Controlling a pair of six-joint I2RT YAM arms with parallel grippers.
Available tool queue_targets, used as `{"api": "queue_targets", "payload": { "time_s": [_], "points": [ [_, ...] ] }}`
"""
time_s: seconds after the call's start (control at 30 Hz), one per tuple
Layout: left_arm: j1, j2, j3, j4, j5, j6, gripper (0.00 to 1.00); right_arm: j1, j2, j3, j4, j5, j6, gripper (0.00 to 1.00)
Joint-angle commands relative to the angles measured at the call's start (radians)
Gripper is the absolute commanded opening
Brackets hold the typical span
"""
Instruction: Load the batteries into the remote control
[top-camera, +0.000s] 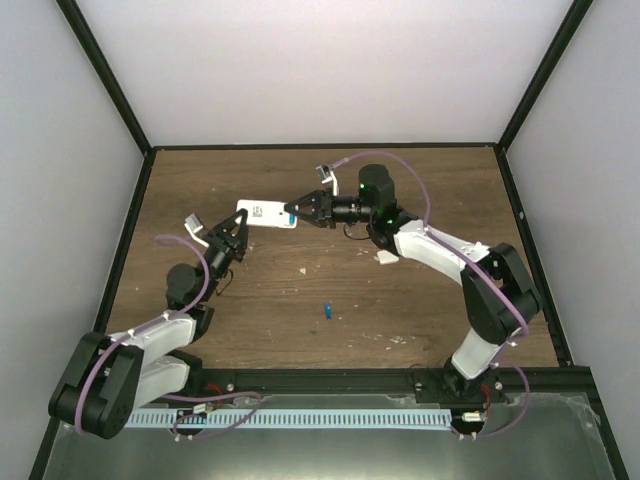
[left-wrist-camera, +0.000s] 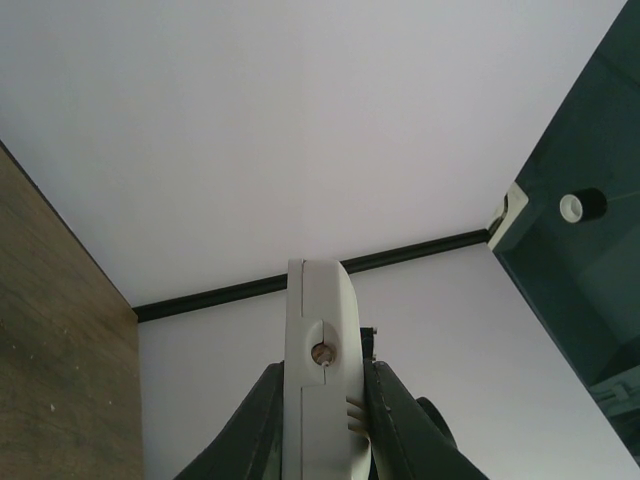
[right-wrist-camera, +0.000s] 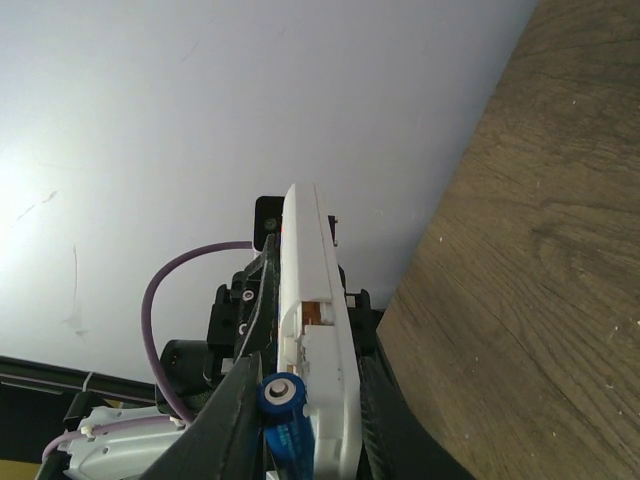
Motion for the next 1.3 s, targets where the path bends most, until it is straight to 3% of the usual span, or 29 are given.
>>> {"api": "queue_targets", "payload": {
  "time_s": [0.0, 1.27],
  "points": [
    [0.000, -0.024, -0.006, 0.016, -0.046, 0.009, 0.00, 0.019, -0.045, -0.015, -0.018, -0.002, -0.043, 0.15],
    [0.000, 0.012, -0.002, 0.082, -0.122, -0.005, 0.00, 0.031, -0.018, -0.122, -0.084, 0.000, -0.087, 0.15]
  ]
}}
